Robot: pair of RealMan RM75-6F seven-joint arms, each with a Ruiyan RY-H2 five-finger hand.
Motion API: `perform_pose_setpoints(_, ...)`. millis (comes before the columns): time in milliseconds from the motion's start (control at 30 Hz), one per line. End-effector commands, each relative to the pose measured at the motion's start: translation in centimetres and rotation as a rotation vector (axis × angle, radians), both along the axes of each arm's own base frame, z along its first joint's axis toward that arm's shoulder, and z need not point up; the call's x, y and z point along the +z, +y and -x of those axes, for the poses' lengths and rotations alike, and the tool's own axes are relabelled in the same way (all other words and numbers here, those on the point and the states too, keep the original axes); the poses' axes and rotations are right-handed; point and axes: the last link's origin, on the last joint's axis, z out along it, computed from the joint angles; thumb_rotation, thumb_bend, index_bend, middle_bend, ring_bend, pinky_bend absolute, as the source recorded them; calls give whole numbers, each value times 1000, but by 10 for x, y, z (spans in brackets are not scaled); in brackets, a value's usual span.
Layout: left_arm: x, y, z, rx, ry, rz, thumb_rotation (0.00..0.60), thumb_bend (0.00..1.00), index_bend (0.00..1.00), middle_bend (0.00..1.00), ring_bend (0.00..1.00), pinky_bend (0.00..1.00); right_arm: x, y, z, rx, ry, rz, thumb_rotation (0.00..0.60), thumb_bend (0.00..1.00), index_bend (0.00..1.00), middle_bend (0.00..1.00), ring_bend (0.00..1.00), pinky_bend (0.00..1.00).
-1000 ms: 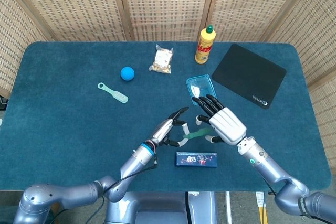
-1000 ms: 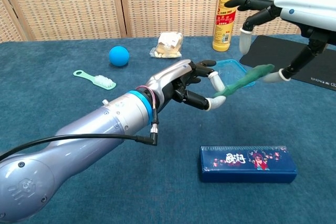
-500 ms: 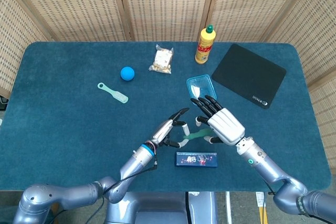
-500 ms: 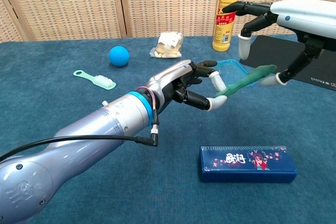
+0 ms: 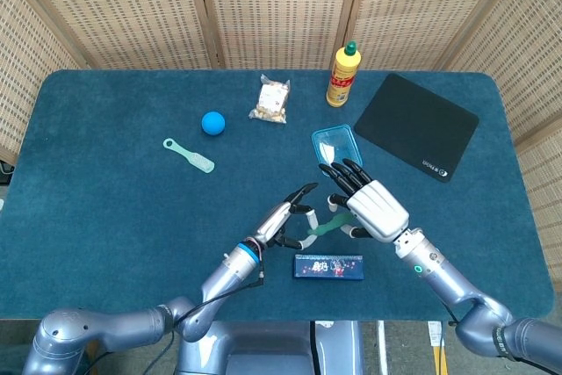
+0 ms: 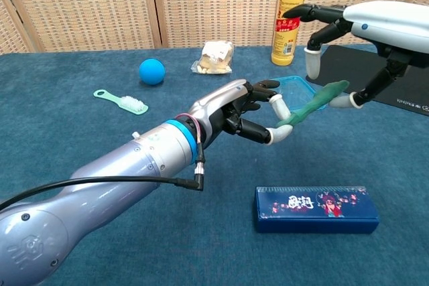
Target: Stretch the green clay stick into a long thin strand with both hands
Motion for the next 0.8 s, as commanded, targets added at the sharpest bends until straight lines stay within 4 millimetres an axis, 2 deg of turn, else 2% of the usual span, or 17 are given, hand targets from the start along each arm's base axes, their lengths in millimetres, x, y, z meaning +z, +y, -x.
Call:
perform_pose_setpoints(33,0,0,0,0,-3,3,600,483,781,0,0,0,0,0,0,1,3,2,600,354,530,79,0,0)
perform_pose_setpoints(633,2,-4,-3,-6,-24,8,600,484,782,0,0,0,-3,1,5,11,24,-4,600,532,552,87,0,0)
perform_pose_setpoints(800,3,-4,-3,-5,-27,8,600,483,785,0,0,0,-3,2,5,19,-1,3,600,547,623,111,0,0)
